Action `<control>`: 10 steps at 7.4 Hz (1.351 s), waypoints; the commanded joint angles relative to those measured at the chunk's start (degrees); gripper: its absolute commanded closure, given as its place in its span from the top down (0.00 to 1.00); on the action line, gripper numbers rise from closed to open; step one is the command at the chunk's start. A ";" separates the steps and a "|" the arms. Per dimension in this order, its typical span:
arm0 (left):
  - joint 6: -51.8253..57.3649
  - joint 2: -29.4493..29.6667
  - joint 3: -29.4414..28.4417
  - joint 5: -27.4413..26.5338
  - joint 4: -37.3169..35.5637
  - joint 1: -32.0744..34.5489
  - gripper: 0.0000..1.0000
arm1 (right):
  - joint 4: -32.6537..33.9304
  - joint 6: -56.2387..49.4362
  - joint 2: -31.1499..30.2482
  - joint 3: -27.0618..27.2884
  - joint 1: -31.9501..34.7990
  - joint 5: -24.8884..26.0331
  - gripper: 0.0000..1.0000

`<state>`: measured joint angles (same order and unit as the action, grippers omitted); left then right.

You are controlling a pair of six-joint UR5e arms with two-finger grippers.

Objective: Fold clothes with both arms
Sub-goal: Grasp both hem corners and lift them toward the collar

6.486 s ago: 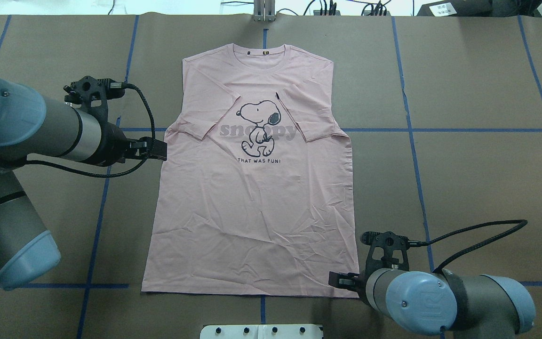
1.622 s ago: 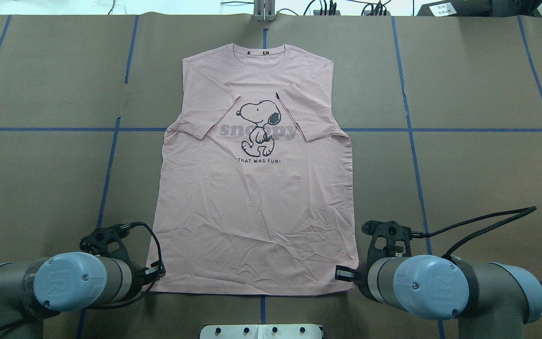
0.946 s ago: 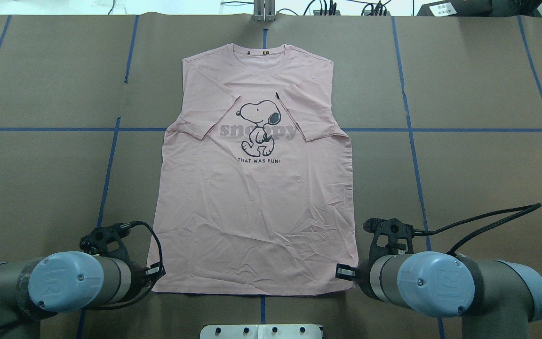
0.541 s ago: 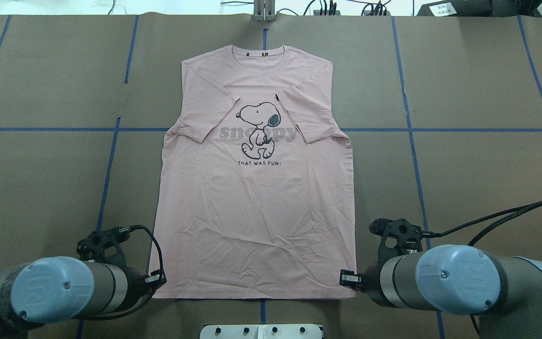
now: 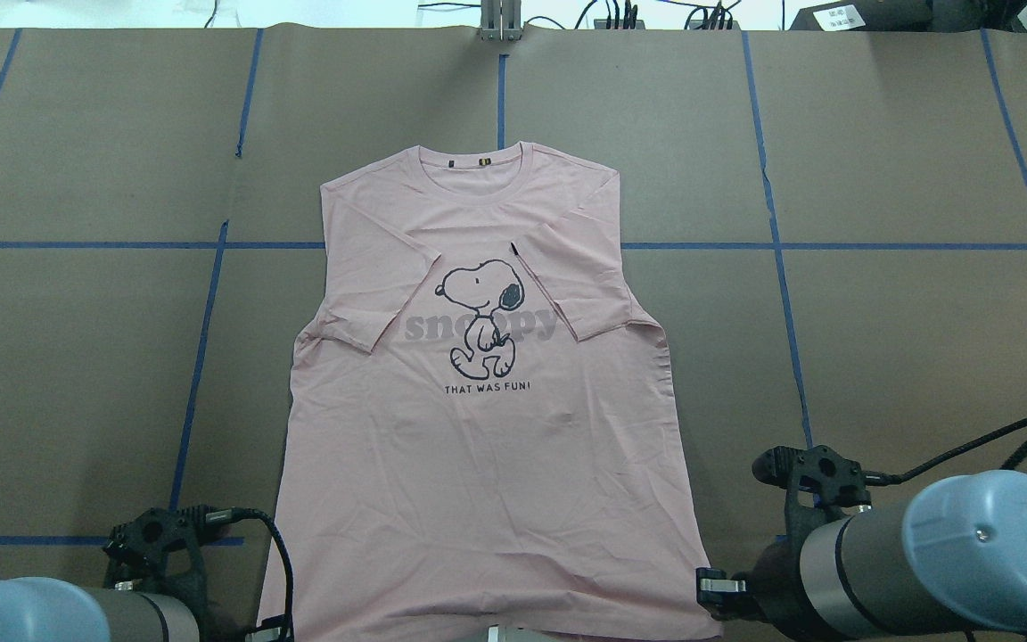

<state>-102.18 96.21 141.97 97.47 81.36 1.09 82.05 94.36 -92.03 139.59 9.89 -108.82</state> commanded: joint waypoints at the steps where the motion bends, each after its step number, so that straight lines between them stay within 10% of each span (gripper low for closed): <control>1: 4.41 0.38 0.85 0.88 -1.56 3.02 0.00 | -0.05 -1.97 0.35 -1.93 3.53 -0.87 0.00; 4: 20.41 2.30 -5.09 2.62 -1.03 19.69 0.00 | -0.14 -12.41 11.06 -11.68 16.96 -0.52 0.00; 10: 28.70 19.25 -37.59 4.03 11.94 39.93 0.00 | -11.43 -23.61 32.70 -45.95 33.42 -0.60 0.00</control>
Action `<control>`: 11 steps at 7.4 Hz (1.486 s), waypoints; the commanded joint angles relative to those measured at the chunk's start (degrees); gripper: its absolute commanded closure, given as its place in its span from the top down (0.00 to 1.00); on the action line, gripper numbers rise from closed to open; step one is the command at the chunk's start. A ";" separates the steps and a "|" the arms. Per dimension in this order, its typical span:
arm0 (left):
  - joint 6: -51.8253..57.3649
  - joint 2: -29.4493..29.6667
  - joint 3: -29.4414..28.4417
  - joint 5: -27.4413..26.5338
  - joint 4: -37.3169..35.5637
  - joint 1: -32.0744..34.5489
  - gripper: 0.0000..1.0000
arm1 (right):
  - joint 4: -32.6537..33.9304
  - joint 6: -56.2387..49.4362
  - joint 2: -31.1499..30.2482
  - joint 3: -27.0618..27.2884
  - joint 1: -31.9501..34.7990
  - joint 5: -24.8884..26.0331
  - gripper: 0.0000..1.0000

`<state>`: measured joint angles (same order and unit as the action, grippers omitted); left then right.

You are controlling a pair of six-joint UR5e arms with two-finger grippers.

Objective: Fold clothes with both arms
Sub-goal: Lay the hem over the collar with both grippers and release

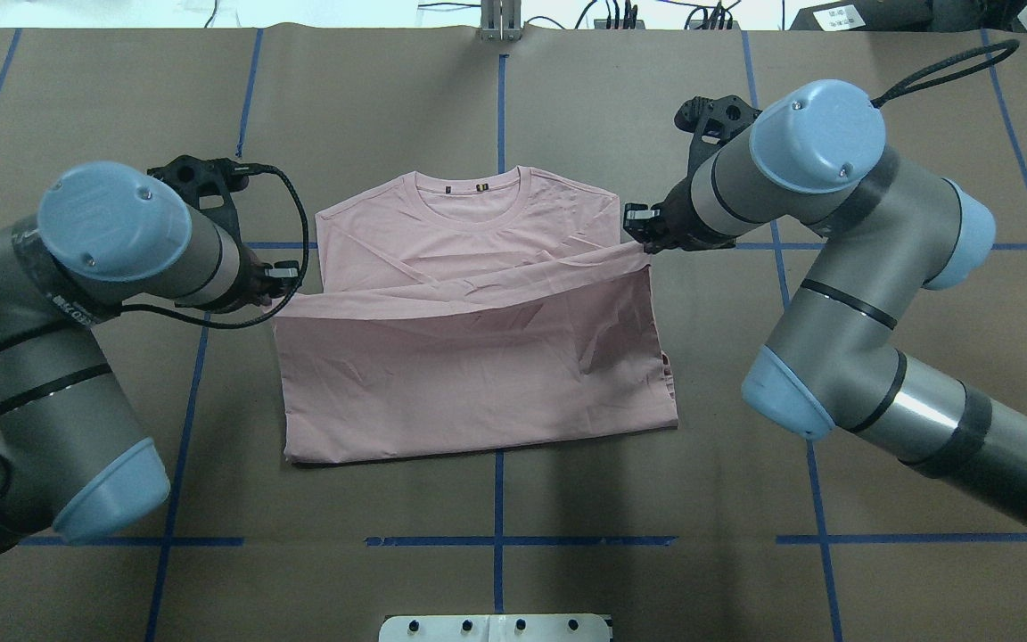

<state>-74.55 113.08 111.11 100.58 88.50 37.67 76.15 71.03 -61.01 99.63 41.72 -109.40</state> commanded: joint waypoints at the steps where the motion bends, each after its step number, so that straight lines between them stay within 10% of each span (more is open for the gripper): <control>1: 1.16 4.40 -12.78 1.10 9.02 3.99 0.00 | -8.97 -0.36 4.90 -11.42 2.48 0.15 0.00; 5: 2.82 5.57 -25.58 1.10 21.70 8.11 0.00 | -15.59 -0.63 11.61 -27.01 5.56 0.24 0.00; 11: 2.39 8.20 -27.52 1.10 22.59 8.03 0.00 | -15.59 -0.54 12.76 -27.83 3.99 0.24 0.00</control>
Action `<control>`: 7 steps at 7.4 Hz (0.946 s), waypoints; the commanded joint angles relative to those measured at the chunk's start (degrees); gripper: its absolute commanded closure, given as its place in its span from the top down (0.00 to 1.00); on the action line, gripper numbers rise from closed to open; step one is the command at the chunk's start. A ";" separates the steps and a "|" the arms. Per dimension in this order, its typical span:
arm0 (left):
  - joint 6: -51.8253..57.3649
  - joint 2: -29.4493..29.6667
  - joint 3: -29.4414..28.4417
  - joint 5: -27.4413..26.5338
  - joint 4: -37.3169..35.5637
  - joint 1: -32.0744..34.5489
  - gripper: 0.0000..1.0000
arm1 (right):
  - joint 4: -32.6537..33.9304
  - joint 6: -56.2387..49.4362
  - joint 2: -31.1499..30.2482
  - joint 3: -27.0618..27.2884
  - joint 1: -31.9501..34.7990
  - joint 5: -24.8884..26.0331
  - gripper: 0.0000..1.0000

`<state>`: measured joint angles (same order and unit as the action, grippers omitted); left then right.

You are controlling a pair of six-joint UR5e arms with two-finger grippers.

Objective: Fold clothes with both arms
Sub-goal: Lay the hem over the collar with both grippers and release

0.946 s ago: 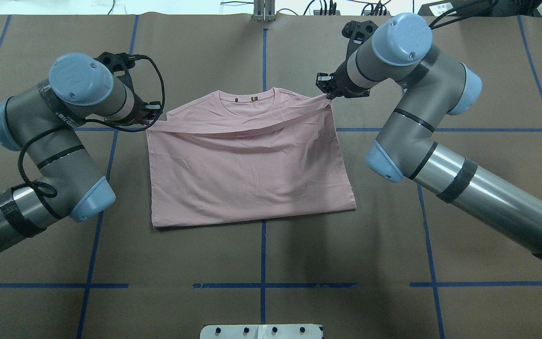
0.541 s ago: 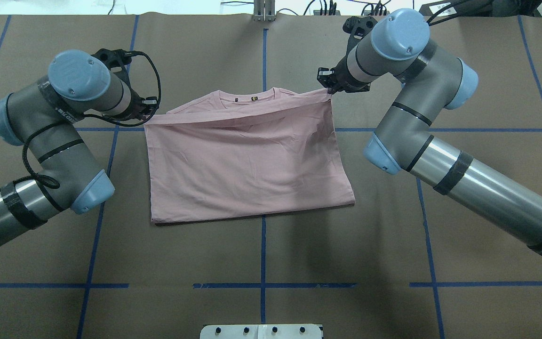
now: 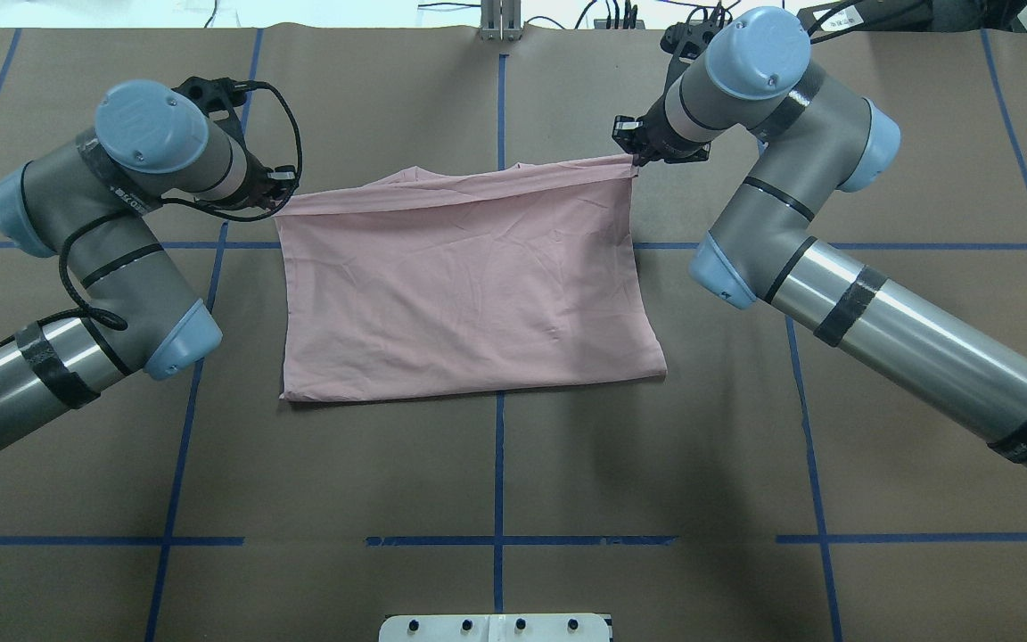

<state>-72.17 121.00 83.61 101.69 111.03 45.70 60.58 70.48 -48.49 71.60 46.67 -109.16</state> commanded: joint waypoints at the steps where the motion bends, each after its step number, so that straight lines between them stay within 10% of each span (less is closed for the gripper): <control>1: 0.10 0.46 -0.03 0.00 0.15 -0.26 0.00 | -0.02 0.01 0.24 0.38 -1.58 0.00 0.00; 2: 0.10 0.55 0.06 0.00 0.15 -0.43 0.00 | -0.11 0.01 0.15 0.56 -1.76 -0.09 0.13; 3: 0.19 0.55 0.06 0.00 0.06 -0.44 0.30 | -0.11 -0.08 -0.20 0.47 -1.84 0.00 0.90; 4: 0.10 0.64 -0.03 -0.44 -0.20 -1.31 0.99 | -0.11 -0.16 -0.64 0.56 -2.02 -0.09 1.00; 7: 0.10 0.64 1.10 -0.18 -0.55 -1.32 1.00 | -0.03 -3.07 -3.96 5.89 -1.76 -0.96 1.00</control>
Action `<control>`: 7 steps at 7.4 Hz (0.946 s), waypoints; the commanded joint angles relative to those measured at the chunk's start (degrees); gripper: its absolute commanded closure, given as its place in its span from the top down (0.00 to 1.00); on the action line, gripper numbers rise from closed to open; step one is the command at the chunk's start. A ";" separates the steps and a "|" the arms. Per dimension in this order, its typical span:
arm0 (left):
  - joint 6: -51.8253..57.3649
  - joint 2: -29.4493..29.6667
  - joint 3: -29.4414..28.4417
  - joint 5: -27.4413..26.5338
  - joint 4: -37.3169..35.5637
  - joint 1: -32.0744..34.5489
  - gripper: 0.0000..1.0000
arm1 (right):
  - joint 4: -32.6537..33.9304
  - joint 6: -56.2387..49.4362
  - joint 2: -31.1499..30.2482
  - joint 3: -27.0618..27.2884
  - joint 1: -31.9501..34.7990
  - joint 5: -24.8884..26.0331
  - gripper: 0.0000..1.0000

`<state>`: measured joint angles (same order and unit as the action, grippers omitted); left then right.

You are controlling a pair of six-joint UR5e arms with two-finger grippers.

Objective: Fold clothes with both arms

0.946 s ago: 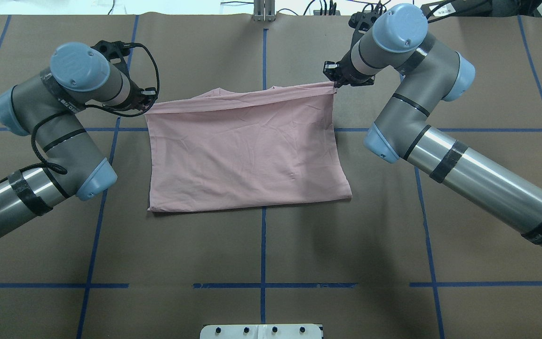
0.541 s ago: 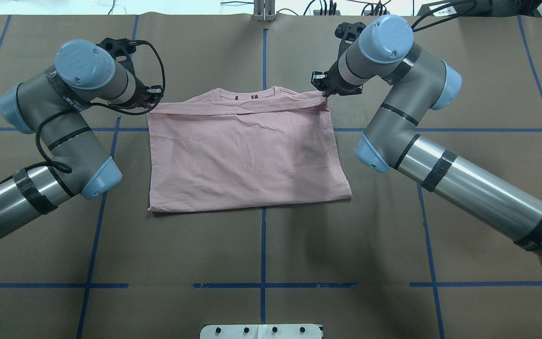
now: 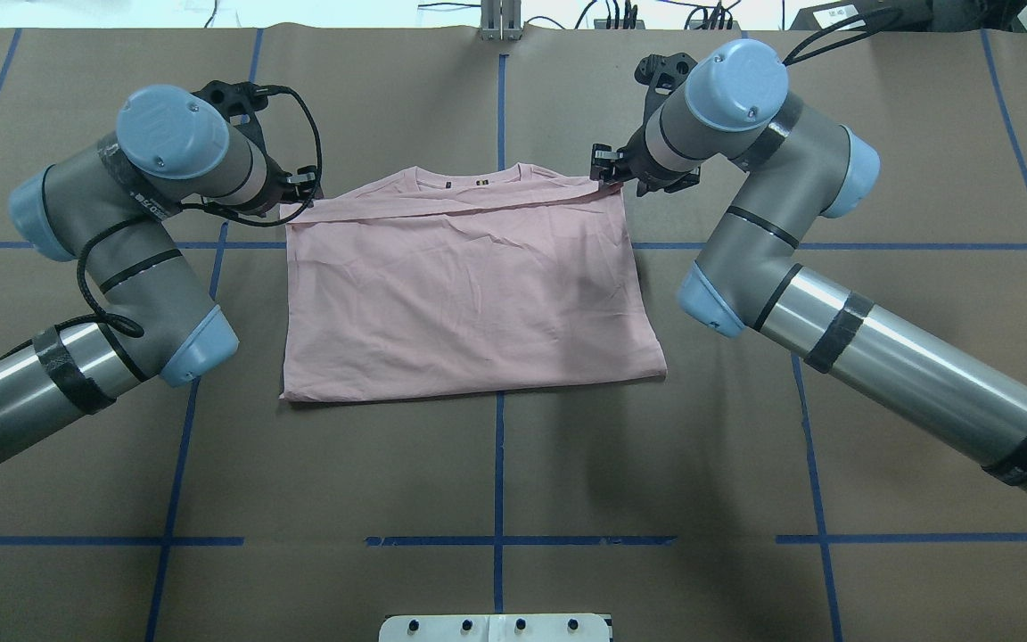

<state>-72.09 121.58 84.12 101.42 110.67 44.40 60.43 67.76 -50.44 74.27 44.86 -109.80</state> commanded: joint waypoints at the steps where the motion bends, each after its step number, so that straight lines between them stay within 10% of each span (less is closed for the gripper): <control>1: -0.06 -0.20 2.96 0.18 -0.36 -0.01 1.00 | 0.56 0.52 -4.65 7.25 -1.26 -3.54 1.00; 7: -2.43 -1.34 10.45 1.41 -1.42 -0.45 1.00 | 10.90 11.69 -13.29 19.06 -9.61 -3.14 1.00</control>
<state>-74.06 120.29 94.06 102.33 109.45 44.00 67.22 79.21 -63.49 91.23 36.19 -112.95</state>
